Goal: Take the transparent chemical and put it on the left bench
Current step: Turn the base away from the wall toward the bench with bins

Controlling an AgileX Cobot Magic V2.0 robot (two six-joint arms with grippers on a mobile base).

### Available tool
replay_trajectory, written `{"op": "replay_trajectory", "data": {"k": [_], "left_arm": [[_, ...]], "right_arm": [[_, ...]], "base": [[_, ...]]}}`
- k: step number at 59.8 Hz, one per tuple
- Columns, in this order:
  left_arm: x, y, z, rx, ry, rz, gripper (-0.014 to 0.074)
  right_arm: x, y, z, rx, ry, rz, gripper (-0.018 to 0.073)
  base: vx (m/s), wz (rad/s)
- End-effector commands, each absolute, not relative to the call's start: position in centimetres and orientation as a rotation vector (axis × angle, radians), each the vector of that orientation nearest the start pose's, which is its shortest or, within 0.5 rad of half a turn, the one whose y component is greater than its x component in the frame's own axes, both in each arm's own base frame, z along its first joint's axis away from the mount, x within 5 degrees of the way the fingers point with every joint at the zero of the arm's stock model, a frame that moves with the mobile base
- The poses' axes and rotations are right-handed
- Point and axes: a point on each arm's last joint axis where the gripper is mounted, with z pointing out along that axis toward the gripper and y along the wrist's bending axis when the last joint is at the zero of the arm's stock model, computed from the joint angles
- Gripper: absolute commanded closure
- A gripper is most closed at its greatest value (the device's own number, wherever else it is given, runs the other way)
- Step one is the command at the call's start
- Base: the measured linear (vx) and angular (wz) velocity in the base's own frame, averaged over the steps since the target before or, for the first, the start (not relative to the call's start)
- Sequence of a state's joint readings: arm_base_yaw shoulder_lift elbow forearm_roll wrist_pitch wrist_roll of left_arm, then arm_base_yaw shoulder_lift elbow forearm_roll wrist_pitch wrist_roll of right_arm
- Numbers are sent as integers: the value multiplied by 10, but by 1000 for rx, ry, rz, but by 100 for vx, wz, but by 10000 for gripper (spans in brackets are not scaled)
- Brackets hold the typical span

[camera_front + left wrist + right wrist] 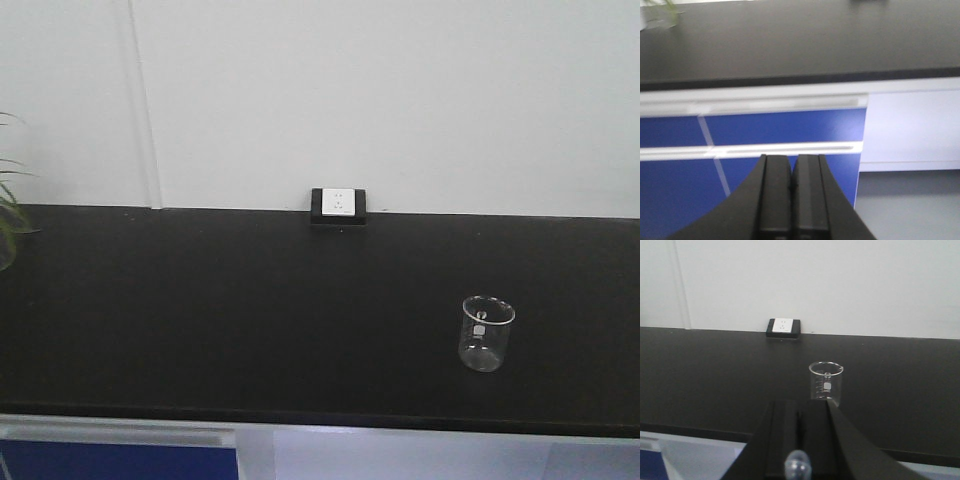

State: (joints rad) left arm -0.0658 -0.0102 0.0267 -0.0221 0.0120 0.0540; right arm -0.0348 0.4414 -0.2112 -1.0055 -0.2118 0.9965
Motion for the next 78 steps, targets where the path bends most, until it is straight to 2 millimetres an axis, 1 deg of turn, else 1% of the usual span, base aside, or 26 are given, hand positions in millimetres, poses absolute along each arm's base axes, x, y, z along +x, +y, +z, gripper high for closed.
{"op": "replay_trajectory", "data": {"k": [1,42,56,78], "left_arm": [[55,-4,206,64,1429,-35,600],[55,-4,206,64,1429,-35,600],[55,-4,206,64,1429,-35,600],[55,-4,206,64,1429,-35,600]], "right_arm": [[103,15,274,-126,1546,141,561],[103,15,274,-126,1546,141,561],[103,15,274,-126,1546,141,561],[103,15,274,-126,1546,141,561]], "base": [[-40,33],[-40,36],[-33,67],[-25,84]]}}
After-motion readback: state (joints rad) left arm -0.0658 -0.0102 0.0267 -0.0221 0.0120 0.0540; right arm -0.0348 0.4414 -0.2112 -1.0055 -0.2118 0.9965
